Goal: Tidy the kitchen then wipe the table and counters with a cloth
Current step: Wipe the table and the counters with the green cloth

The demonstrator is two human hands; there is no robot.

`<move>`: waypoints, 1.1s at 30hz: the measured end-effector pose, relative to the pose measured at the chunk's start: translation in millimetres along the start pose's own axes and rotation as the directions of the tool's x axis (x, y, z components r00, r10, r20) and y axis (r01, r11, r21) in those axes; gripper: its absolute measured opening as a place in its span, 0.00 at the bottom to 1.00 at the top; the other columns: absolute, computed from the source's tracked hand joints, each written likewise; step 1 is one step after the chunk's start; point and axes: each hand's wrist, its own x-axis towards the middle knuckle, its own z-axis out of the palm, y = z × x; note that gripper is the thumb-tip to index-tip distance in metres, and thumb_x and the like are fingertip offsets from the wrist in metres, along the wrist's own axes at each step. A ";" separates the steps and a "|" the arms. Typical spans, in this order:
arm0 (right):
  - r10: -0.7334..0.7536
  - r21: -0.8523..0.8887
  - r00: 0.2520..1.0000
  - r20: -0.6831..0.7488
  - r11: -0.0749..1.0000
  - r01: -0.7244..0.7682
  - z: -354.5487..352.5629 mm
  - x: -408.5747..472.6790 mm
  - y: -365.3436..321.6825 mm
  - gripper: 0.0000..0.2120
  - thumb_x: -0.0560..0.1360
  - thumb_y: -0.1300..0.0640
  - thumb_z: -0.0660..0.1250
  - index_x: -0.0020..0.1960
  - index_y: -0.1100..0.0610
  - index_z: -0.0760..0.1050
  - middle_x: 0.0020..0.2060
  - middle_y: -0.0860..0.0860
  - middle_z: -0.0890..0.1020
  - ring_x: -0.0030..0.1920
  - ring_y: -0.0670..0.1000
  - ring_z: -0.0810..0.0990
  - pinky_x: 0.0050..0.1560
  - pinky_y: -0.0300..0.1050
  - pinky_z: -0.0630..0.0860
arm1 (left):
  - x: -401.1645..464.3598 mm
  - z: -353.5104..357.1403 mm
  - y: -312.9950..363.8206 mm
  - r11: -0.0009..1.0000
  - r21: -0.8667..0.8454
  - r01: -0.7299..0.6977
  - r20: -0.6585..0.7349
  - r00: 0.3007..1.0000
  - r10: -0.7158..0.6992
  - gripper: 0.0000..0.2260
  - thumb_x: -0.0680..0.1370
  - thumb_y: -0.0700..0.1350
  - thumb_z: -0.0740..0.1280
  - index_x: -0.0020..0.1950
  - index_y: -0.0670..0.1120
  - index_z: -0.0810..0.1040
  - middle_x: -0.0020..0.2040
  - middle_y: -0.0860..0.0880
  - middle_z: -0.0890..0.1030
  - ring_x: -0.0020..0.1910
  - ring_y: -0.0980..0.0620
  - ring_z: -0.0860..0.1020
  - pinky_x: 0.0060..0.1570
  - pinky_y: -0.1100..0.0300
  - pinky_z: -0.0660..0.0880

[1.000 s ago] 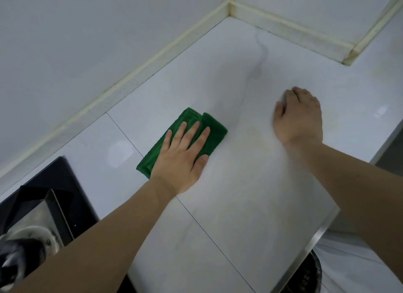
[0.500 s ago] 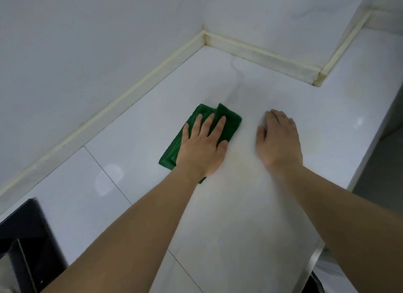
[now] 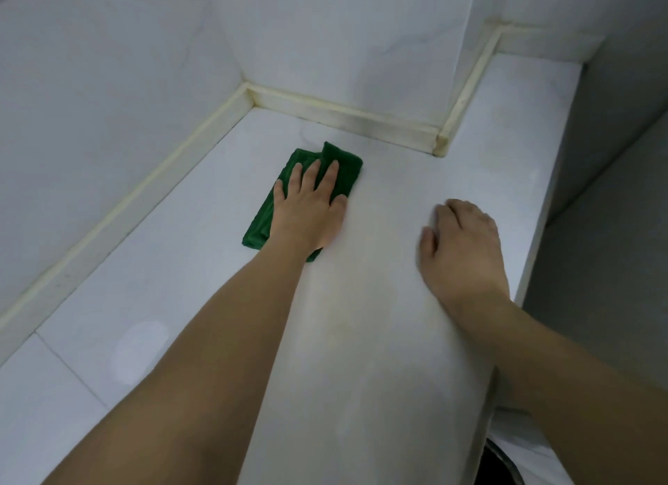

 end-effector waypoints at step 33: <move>-0.008 0.018 0.999 0.039 1.000 0.007 -3.9 5.5 6.9 0.20 0.79 0.52 0.57 0.67 0.60 0.70 0.65 0.56 0.71 0.68 0.54 0.67 0.74 0.52 0.58 | 38.3 2.1 40.9 0.995 -0.028 -0.095 0.003 0.995 0.095 0.25 0.82 0.57 0.47 0.79 0.59 0.45 0.80 0.53 0.47 0.78 0.50 0.43 0.76 0.47 0.40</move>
